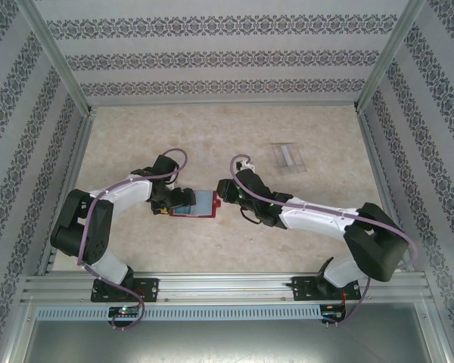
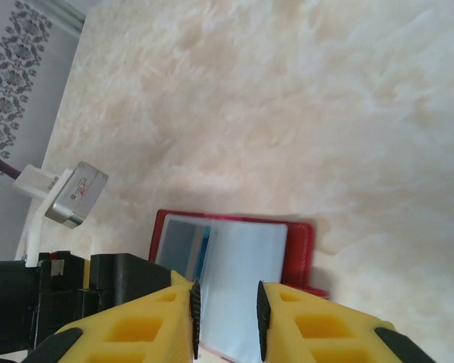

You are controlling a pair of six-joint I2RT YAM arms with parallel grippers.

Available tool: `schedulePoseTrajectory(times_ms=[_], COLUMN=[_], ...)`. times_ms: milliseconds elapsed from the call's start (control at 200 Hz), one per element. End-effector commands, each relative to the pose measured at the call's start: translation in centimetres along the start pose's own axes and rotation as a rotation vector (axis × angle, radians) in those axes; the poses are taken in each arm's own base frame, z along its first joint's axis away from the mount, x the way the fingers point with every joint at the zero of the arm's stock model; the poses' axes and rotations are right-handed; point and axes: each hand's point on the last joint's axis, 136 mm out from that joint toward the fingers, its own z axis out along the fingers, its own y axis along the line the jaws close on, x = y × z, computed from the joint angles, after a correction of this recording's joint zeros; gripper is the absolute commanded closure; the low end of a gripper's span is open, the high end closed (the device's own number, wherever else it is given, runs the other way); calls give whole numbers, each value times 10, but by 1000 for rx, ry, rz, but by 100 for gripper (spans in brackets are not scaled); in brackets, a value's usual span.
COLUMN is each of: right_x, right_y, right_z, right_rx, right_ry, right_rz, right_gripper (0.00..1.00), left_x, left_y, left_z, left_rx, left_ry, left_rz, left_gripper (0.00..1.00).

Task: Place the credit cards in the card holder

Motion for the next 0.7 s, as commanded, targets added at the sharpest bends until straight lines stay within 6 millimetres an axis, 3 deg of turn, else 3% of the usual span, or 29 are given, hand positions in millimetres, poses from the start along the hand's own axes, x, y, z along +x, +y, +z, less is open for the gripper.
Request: schedulePoseTrajectory(times_ms=[0,200,390,535,699], right_x=[-19,-34,-34,-30,-30], right_y=[-21,-27,-32,-34,-34], right_z=[-15,-33,-37,-33,-33], right_rx=[87,102,109,105,100], right_ry=[-86,-137,-142,-130,-132], right_rz=[-81,-114,-119,-103,-94], right_gripper=[72,72,72,73,73], left_x=[-4,-3,-1,-5,-3], left_y=[3,6,-4,-3,9], left_z=[13,20,21,19,32], left_rx=[-42,-60,-14,-31,-107], left_ry=[3,22,21,-1,36], left_rz=[56,55,72,79,85], left_gripper=[7,15,0,0,4])
